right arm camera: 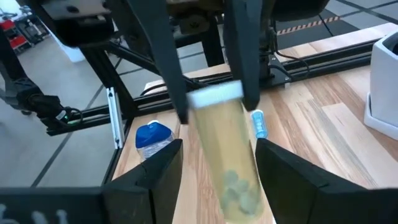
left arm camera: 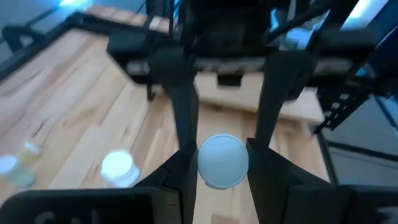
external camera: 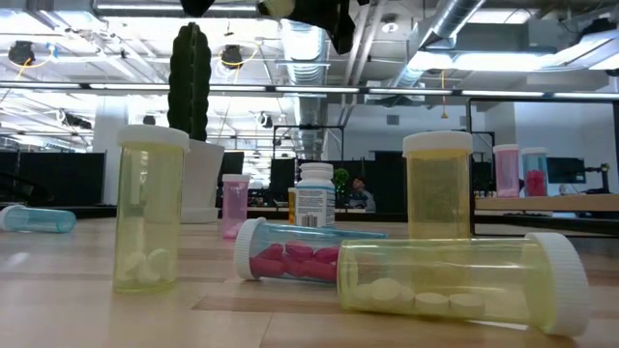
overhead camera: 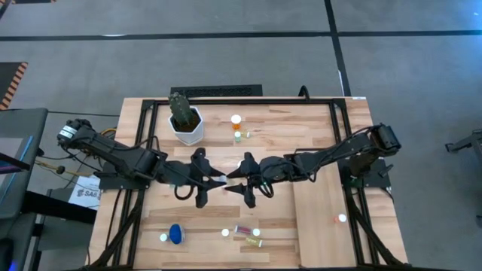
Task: Pick and place medicine bottles onto shelf by color
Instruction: Put the yellow pill bottle on the shelf
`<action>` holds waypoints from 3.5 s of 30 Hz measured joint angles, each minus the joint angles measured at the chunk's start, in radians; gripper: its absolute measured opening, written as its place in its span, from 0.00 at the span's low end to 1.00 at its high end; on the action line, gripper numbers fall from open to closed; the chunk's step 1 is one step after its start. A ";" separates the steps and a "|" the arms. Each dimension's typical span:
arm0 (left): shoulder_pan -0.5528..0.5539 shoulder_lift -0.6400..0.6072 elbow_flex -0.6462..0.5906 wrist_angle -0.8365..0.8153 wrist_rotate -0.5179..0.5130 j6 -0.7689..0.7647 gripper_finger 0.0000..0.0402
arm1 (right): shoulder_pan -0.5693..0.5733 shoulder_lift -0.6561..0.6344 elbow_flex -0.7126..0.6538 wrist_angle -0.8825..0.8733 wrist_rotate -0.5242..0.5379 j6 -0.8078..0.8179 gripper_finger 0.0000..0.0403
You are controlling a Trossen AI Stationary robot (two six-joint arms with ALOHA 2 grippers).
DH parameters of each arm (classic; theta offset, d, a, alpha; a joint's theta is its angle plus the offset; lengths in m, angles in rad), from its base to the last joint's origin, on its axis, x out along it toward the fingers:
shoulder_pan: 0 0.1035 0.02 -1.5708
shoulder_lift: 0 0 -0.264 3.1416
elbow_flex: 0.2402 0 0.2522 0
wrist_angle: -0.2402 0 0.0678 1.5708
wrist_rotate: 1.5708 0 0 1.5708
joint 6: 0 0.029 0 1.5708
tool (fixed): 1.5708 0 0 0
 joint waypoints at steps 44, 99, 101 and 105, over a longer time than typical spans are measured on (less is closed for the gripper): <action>-0.001 0.040 -0.028 0.388 -0.090 0.392 0.50 | 0.020 -0.177 0.002 0.190 0.063 -0.181 0.27; -0.001 0.045 -0.029 0.416 -0.059 0.329 0.17 | 0.021 -0.171 0.000 0.047 0.050 -0.156 0.56; -0.001 0.046 -0.029 0.420 -0.059 0.332 0.15 | 0.021 -0.181 -0.001 0.040 0.051 -0.154 0.56; -0.001 0.042 -0.025 0.438 -0.060 0.333 0.14 | 0.018 -0.174 -0.003 0.006 0.055 -0.136 0.53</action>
